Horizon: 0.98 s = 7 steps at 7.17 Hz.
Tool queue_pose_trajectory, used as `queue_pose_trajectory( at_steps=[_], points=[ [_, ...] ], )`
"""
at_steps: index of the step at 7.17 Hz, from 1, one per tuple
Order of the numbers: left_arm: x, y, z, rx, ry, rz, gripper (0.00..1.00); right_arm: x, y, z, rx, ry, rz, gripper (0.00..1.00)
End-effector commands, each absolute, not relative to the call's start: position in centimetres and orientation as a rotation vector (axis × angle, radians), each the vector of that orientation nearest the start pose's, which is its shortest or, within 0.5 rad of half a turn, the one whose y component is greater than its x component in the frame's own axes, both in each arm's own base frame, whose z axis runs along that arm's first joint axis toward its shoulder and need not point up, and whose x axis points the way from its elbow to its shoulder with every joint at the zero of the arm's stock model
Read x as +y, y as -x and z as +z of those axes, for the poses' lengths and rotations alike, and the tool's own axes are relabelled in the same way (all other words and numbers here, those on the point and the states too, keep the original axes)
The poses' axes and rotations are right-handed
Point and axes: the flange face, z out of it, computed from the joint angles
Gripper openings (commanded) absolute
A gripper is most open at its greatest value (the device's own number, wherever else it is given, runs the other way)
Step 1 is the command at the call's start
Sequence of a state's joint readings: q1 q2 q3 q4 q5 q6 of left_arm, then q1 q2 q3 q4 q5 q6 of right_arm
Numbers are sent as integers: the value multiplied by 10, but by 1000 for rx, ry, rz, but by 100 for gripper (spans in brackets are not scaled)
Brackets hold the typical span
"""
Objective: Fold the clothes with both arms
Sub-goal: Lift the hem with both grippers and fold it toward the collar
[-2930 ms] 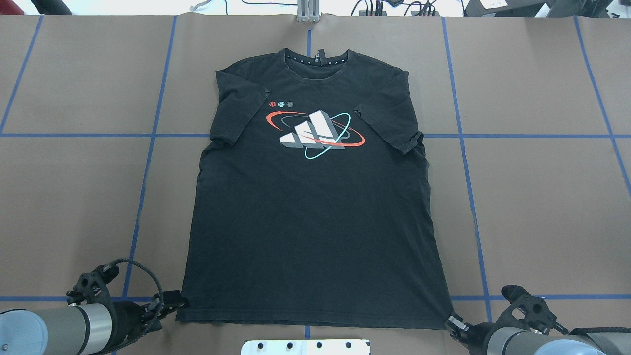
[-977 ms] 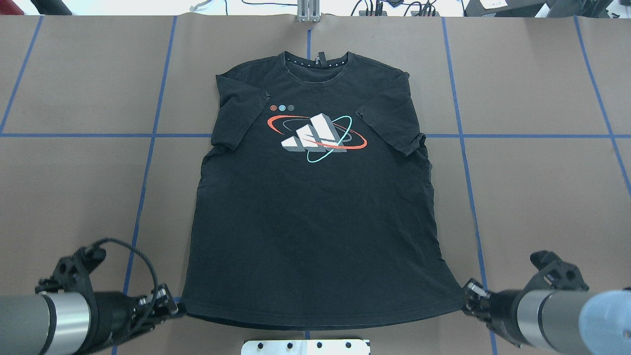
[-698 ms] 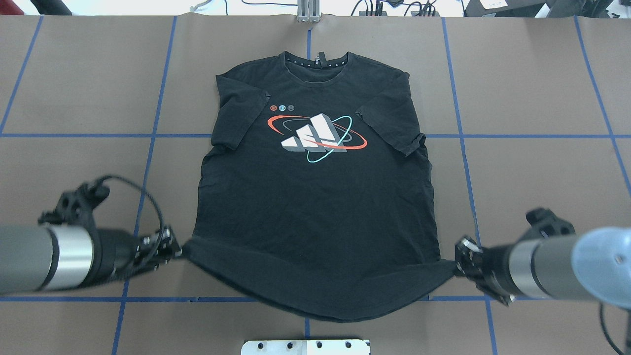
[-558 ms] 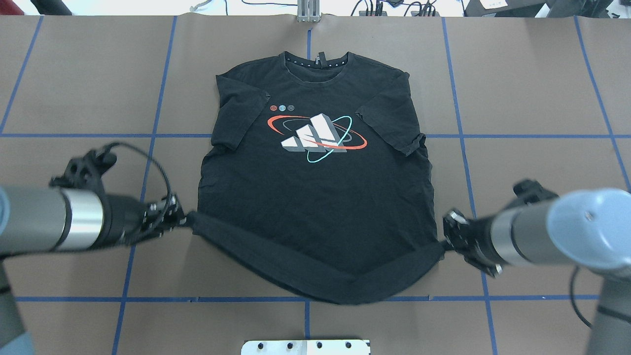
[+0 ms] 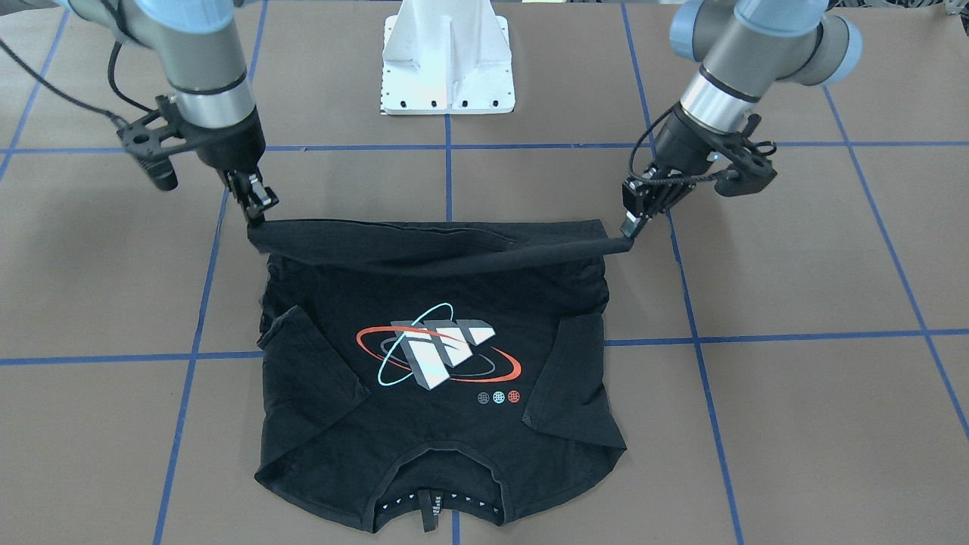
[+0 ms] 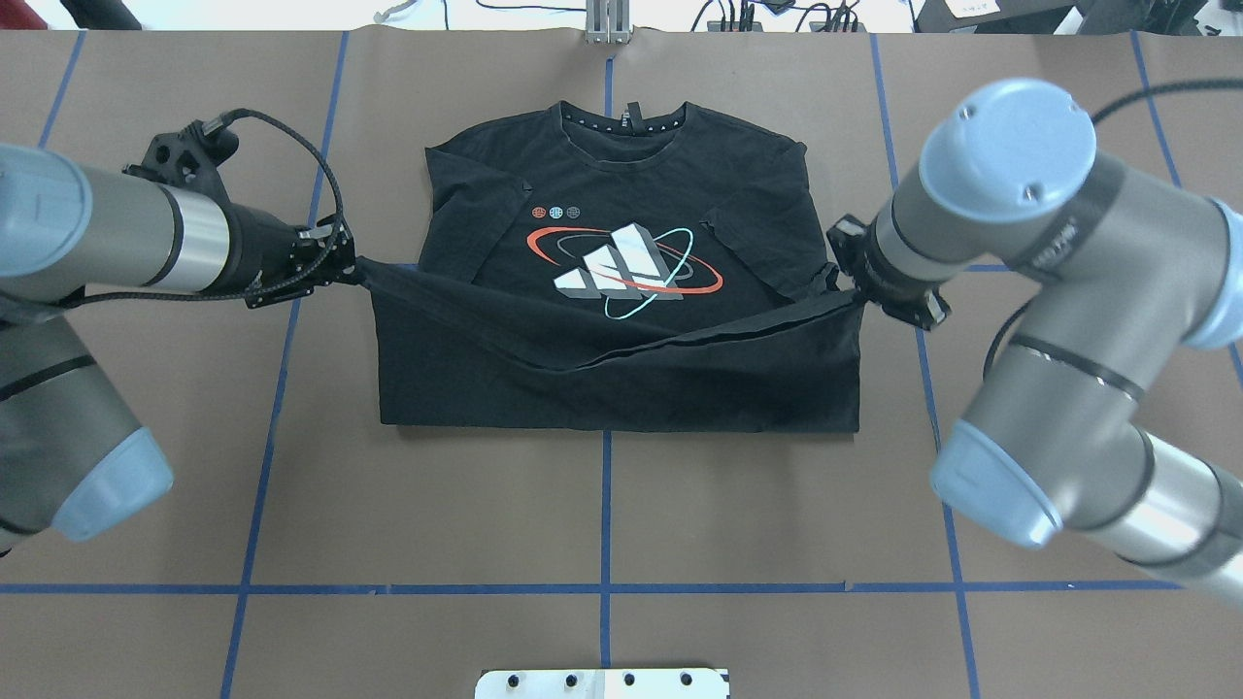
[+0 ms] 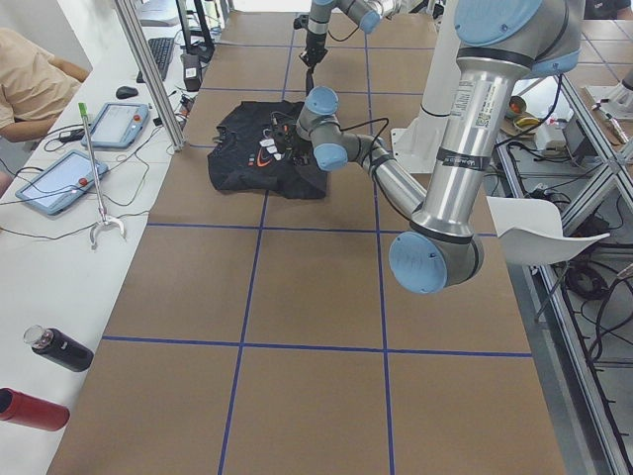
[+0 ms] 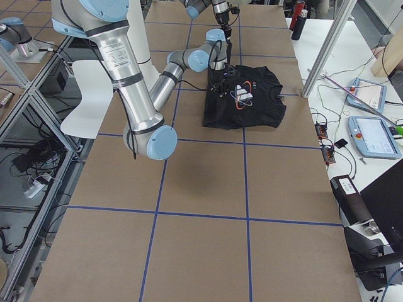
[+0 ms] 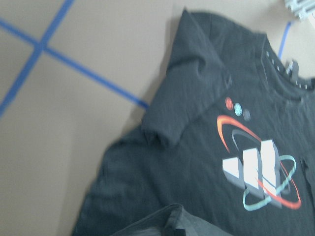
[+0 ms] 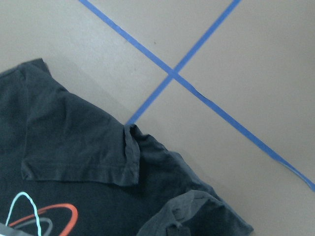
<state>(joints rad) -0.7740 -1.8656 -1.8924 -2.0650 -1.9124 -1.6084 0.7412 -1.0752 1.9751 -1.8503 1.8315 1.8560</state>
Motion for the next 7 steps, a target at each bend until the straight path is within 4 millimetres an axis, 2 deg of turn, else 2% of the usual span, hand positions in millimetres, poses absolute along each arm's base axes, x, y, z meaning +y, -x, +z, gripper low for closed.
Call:
queue_pose_trajectory(
  at_steps=[1, 2, 3, 5, 6, 7],
  points=[
    [-524, -346, 303, 1107, -154, -546, 0, -555, 353, 262, -649, 53, 903, 0],
    [-536, -343, 311, 1086, -175, -536, 0, -580, 365, 271, -669, 38, 903, 0],
    [-558, -347, 306, 1083, -190, -551, 0, -606, 371, 274, -655, 34, 914, 0],
    [-589, -355, 332, 1108, -219, -561, 0, -634, 356, 285, -617, 12, 884, 0],
    [-604, -349, 334, 1113, -239, -578, 0, -649, 362, 279, -605, 11, 880, 0],
    [-609, -343, 327, 1120, -252, -585, 0, -663, 366, 274, -597, 13, 885, 0]
  ],
)
